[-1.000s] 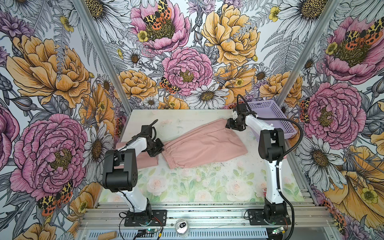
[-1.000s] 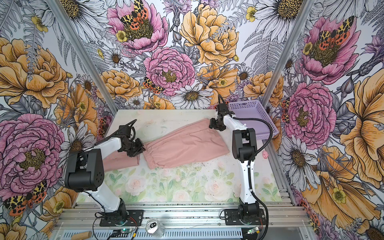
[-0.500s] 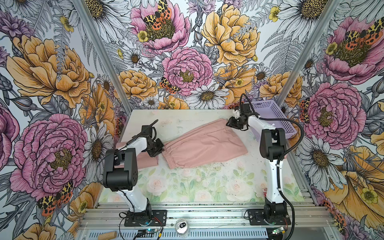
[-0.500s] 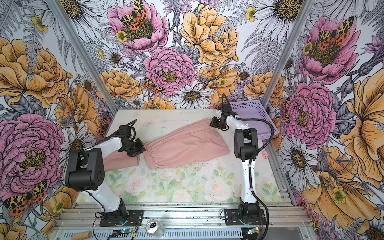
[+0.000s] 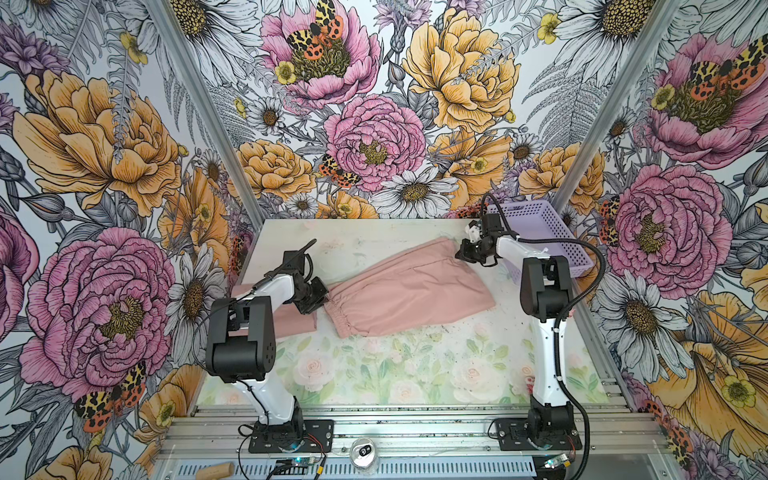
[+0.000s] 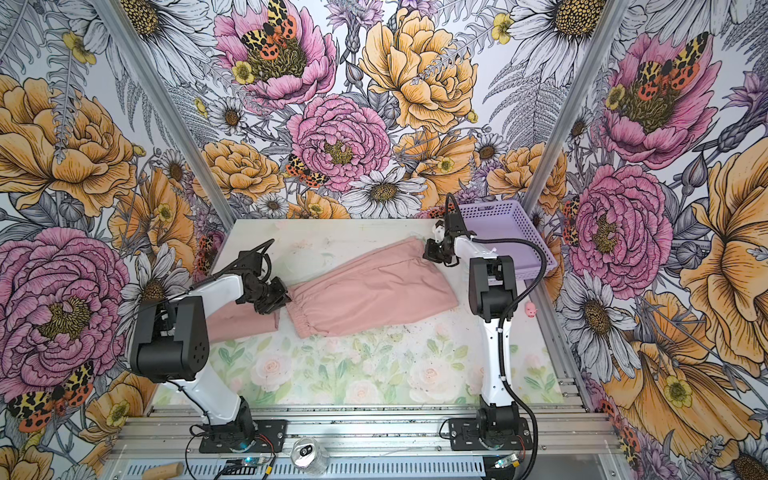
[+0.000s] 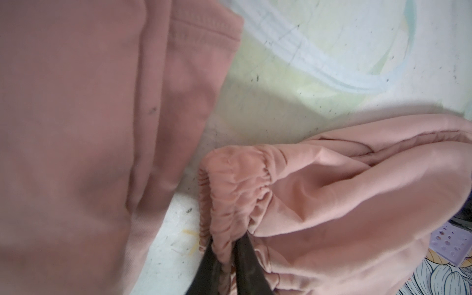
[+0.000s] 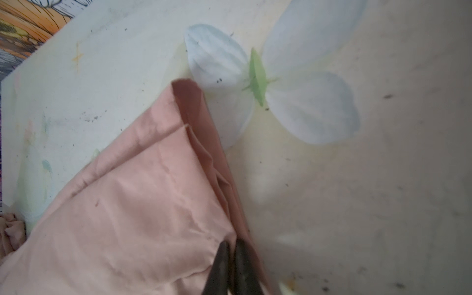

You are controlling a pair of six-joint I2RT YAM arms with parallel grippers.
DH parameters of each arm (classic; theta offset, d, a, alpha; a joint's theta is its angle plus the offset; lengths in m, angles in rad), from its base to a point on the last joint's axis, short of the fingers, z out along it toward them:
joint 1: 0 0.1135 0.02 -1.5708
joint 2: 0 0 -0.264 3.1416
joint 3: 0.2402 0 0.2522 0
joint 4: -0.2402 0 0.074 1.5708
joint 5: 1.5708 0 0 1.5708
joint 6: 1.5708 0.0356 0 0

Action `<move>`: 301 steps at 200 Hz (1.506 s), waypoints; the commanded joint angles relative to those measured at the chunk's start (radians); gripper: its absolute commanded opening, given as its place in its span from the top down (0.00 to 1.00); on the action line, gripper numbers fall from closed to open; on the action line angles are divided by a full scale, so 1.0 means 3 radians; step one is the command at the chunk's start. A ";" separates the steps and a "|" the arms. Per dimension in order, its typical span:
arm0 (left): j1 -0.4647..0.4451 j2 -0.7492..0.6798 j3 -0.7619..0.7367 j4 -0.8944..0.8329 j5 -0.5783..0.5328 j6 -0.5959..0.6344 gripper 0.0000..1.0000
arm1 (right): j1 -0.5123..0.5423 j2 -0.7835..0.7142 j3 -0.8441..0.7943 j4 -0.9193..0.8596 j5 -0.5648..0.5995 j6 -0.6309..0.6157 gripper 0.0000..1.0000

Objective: Fold and stack the mixed laundry pile

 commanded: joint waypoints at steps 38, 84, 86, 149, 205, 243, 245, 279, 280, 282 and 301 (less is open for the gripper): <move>0.0036 -0.0162 0.0029 -0.0101 0.0103 0.0083 0.87 | -0.0054 -0.0618 -0.0339 0.0053 -0.0050 -0.0033 1.00; 0.0046 -0.0380 0.0087 -0.0437 0.0043 0.0241 0.87 | -0.0098 -0.1097 -0.0566 -0.0147 -0.0126 -0.0112 1.00; 0.0053 -0.0386 0.0084 -0.0449 0.0042 0.0250 0.87 | -0.0100 -0.1117 -0.0569 -0.0158 -0.0124 -0.0121 1.00; 0.0130 -0.0492 0.0253 -0.0495 0.0135 0.0249 0.87 | -0.0113 -0.1314 -0.0232 -0.0403 -0.0244 -0.0116 1.00; 0.0149 -0.0151 0.0640 -0.0577 0.0163 0.0381 0.81 | -0.0079 -0.0821 0.0336 -0.0433 -0.0255 -0.0021 1.00; 0.0170 0.0487 0.0882 -0.0488 0.0016 0.0428 0.81 | 0.0034 -0.0051 0.0944 -0.0428 -0.0116 0.0033 1.00; 0.0168 0.0503 0.0887 -0.0479 0.0014 0.0423 0.81 | 0.0041 -0.0008 0.0981 -0.0428 -0.0108 0.0040 1.00; 0.0165 0.0516 0.0973 -0.0403 -0.0024 0.0356 0.81 | 0.0079 0.0479 0.1395 -0.0433 -0.0005 0.0112 1.00; 0.0162 0.0509 0.0975 -0.0403 -0.0027 0.0356 0.81 | 0.0081 0.0489 0.1402 -0.0433 0.0001 0.0112 1.00; 0.0156 0.0497 0.0976 -0.0403 -0.0035 0.0358 0.79 | 0.0082 0.0499 0.1407 -0.0433 0.0006 0.0115 1.00; 0.0148 0.0355 0.0901 -0.0403 -0.0143 0.0333 0.63 | 0.0082 0.0532 0.1403 -0.0433 0.0077 0.0122 0.96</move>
